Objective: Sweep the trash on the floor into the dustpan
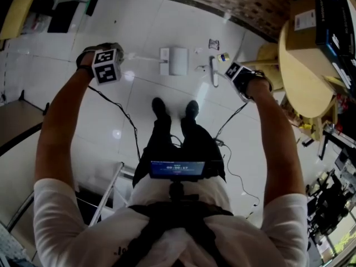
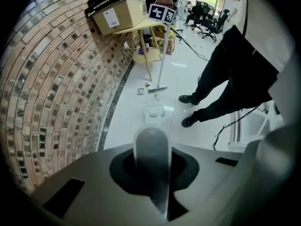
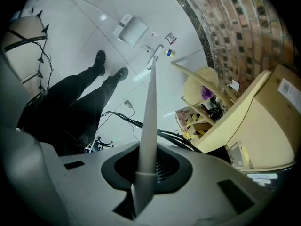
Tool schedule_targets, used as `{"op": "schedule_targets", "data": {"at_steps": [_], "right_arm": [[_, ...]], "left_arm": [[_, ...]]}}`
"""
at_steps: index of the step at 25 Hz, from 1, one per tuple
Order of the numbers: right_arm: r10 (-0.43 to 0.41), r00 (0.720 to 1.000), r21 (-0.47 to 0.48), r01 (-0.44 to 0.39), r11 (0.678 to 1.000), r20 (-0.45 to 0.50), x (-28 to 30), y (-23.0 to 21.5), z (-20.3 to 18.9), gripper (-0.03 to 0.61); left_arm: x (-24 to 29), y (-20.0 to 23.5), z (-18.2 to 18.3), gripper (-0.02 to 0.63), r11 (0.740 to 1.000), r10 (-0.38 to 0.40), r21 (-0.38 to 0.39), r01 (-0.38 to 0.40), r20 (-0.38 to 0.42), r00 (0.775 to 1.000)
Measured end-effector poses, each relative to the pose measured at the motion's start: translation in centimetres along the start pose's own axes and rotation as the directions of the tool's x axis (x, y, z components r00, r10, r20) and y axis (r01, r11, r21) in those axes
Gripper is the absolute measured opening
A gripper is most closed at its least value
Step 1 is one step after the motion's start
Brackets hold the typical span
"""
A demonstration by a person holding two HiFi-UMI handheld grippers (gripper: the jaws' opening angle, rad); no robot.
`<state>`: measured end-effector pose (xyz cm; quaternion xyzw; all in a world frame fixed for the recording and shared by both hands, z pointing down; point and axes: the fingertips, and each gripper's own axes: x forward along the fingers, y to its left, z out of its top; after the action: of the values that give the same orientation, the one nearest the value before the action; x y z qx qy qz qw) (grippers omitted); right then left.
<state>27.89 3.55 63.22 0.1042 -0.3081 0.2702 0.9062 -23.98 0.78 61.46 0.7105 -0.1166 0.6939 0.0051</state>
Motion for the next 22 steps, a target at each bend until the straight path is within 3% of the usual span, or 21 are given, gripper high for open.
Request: {"op": "schedule_targets", "data": {"at_steps": [5,6,15,22], "right_arm": [[-0.014,1.0,0.016,0.014,1.0,0.002,-1.6,2.3,1.1,0.048],[-0.017,1.0,0.019,0.017,1.0,0.002,-1.9,2.8,1.3,0.048],[-0.03,0.999,0.037,0.029,0.999,0.025,-4.5,6.9,3.5,0.048],[0.101,0.981,0.079,-0.115,0.99,0.163,-6.9,10.5,6.1,0.048]], "left_arm": [[1.6,-3.2,1.4,0.011,0.98,-0.197,0.004,0.197,0.05,0.979],[1.9,-3.7,1.9,0.007,0.978,-0.209,0.01,0.209,0.059,0.976],[2.2,-2.9,1.4,0.002,0.981,-0.194,-0.007,0.195,0.064,0.979],[2.3,-2.9,1.8,0.003,0.98,-0.195,-0.015,0.196,0.053,0.979]]}}
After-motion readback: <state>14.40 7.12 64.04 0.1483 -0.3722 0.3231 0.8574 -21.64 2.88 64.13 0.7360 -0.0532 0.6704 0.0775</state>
